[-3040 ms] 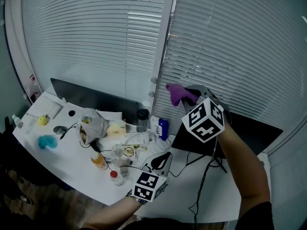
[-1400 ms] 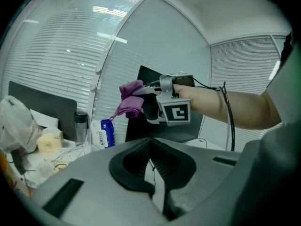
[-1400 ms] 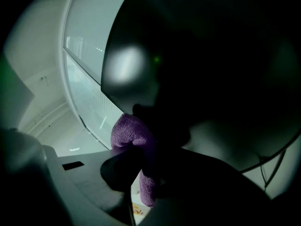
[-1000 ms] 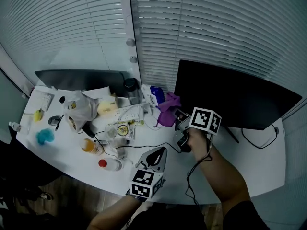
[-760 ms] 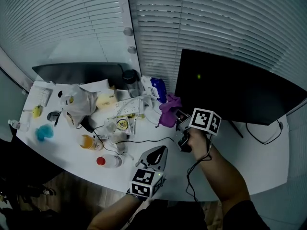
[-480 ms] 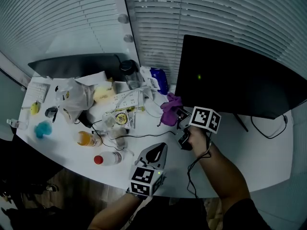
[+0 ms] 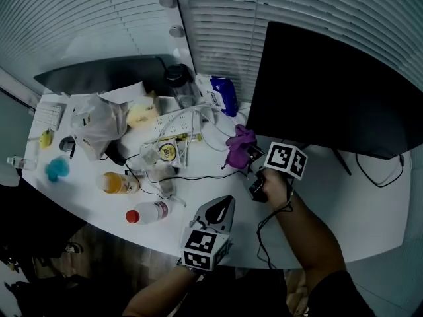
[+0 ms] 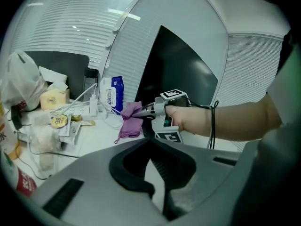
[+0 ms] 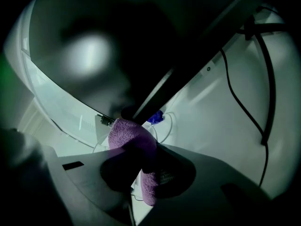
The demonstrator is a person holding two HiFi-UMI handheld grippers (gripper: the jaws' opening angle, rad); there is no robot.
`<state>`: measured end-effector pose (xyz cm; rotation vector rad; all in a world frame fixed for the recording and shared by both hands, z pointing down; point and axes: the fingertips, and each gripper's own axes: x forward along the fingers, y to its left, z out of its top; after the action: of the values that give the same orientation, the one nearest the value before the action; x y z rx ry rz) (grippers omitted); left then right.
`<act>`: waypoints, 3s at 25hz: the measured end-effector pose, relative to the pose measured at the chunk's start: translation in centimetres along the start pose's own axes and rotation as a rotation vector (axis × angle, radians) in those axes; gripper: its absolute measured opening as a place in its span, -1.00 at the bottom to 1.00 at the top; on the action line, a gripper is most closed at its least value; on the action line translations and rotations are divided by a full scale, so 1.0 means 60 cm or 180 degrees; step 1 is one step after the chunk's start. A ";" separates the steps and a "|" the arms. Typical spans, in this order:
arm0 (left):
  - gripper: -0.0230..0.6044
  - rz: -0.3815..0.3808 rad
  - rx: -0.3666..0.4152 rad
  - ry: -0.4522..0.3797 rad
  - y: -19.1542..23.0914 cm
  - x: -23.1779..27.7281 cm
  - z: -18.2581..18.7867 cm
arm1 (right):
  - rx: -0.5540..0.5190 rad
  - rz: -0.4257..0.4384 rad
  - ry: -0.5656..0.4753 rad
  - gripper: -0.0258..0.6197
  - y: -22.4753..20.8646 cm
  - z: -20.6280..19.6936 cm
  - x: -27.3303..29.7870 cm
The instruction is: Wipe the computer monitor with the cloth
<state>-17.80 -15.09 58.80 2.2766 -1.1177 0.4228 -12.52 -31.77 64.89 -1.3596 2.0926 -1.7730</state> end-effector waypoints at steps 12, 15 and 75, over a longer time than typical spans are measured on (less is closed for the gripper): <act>-0.91 -0.0013 0.0031 -0.0007 -0.009 -0.001 0.001 | -0.0058 -0.0035 0.0045 -0.68 -0.007 -0.007 -0.007; -0.91 -0.0025 0.0051 -0.0012 -0.014 -0.005 0.004 | -0.0136 -0.0054 0.0049 -0.68 -0.003 -0.011 -0.024; -0.91 -0.0413 0.0276 -0.0240 -0.191 -0.120 0.028 | -0.2347 -0.0680 -0.1007 -0.68 0.120 -0.183 -0.507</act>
<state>-12.93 -5.98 49.86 2.4429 -0.9980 0.3426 -4.45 -4.06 48.57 -1.9187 2.5787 -0.7304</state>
